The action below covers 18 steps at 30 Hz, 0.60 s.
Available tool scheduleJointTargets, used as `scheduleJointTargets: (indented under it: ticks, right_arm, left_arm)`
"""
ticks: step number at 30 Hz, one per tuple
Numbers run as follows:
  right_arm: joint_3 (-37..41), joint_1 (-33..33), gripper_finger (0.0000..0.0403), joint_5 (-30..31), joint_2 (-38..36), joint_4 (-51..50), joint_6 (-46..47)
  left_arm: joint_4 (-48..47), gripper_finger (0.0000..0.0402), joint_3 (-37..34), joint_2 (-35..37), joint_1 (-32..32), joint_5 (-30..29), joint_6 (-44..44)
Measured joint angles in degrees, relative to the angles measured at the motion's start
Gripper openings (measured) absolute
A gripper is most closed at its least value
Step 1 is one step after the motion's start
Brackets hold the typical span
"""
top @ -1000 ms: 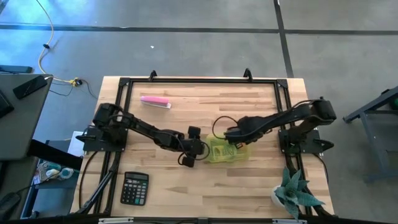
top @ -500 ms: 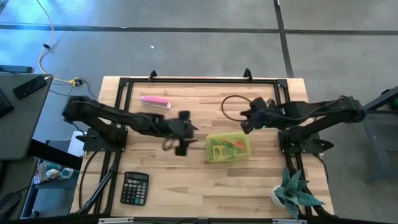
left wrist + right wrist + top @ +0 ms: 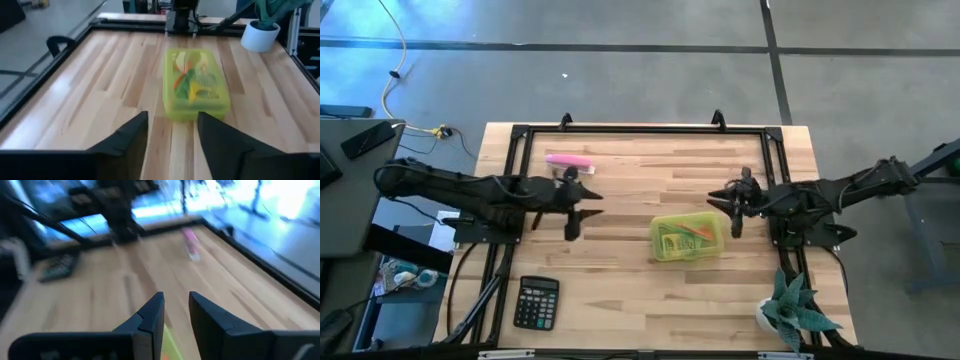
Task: Pack school essentials
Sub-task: Return to Home Position
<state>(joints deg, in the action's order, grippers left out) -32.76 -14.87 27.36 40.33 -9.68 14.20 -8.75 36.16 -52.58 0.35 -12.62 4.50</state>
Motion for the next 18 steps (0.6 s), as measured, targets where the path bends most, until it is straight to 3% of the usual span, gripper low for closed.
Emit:
scheduleJointTargets:
  ticks: [5,11,18]
  right_arm:
    - [6.8,0.2,0.0076,-5.0,-4.9,10.8,-5.9]
    - [9.9,0.5,0.0019,-5.1,-9.2,11.1,-9.0]
    - [11.2,1.8,0.001,-5.1,-12.0,11.4,-10.2]
  left_arm:
    - [-0.4,0.0095,-6.3,8.9,-0.6,-0.5,3.0]
    - [0.4,0.001,-11.8,16.9,-2.4,-2.7,4.4]
    - [3.2,0.0007,-18.8,25.7,-3.9,-4.7,5.0]
